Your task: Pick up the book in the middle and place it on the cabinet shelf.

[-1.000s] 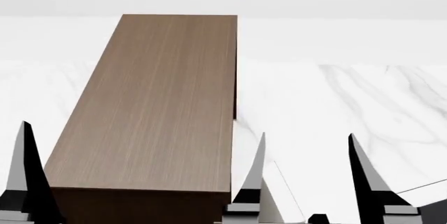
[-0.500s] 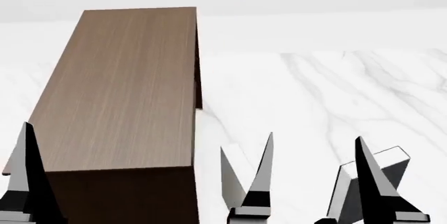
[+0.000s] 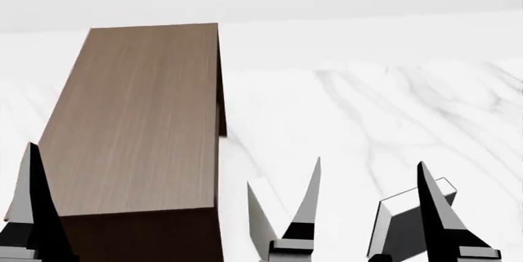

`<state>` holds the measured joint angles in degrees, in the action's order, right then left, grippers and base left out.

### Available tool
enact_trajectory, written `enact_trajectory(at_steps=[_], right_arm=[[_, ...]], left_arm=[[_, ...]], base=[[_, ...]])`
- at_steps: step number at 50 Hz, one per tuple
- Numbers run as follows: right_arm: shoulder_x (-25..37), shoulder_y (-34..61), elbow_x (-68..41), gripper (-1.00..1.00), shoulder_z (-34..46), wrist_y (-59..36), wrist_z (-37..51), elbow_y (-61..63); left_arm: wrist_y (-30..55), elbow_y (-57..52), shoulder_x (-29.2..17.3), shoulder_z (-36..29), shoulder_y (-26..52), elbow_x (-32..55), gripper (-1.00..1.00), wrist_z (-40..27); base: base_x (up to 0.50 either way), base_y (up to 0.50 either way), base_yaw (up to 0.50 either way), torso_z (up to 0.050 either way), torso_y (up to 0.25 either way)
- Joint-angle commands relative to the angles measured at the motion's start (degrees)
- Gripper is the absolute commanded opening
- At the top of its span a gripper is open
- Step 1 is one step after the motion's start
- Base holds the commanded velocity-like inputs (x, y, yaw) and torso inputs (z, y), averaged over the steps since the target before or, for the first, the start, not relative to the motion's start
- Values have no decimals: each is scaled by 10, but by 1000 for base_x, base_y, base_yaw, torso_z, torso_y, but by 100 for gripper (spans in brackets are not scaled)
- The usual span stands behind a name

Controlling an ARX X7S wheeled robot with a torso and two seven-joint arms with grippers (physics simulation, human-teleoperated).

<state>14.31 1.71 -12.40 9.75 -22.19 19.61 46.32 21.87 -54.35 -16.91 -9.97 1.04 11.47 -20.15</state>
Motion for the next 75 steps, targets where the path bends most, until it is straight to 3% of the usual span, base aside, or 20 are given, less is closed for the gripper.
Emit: enact_trajectory(at_steps=[1, 21, 56, 66, 73, 75], right_arm=[[6, 2, 0, 100, 5, -4, 9, 0], [13, 4, -5, 100, 10, 3, 17, -5], [25, 7, -13, 100, 18, 5, 30, -8], [29, 9, -16, 100, 19, -1, 36, -4], [30, 43, -16, 100, 7, -62, 62, 22], [29, 100, -6, 100, 17, -126, 75, 13]], left_arm=[[1, -2, -6, -3, 1, 4, 100, -7], [13, -4, -18, -11, 6, 8, 100, -20], [7, -2, -34, -23, 10, 18, 100, -34], [-7, 9, -32, -27, 8, 28, 100, -33], [-1, 8, -30, -34, 9, 34, 100, -39], [-5, 11, -30, -31, 7, 37, 100, -38]], base=[[0, 0, 0, 50, 0], [0, 0, 0, 50, -5], [0, 0, 0, 38, -205], [0, 0, 0, 0, 0], [0, 0, 0, 0, 0], [0, 0, 0, 0, 0]])
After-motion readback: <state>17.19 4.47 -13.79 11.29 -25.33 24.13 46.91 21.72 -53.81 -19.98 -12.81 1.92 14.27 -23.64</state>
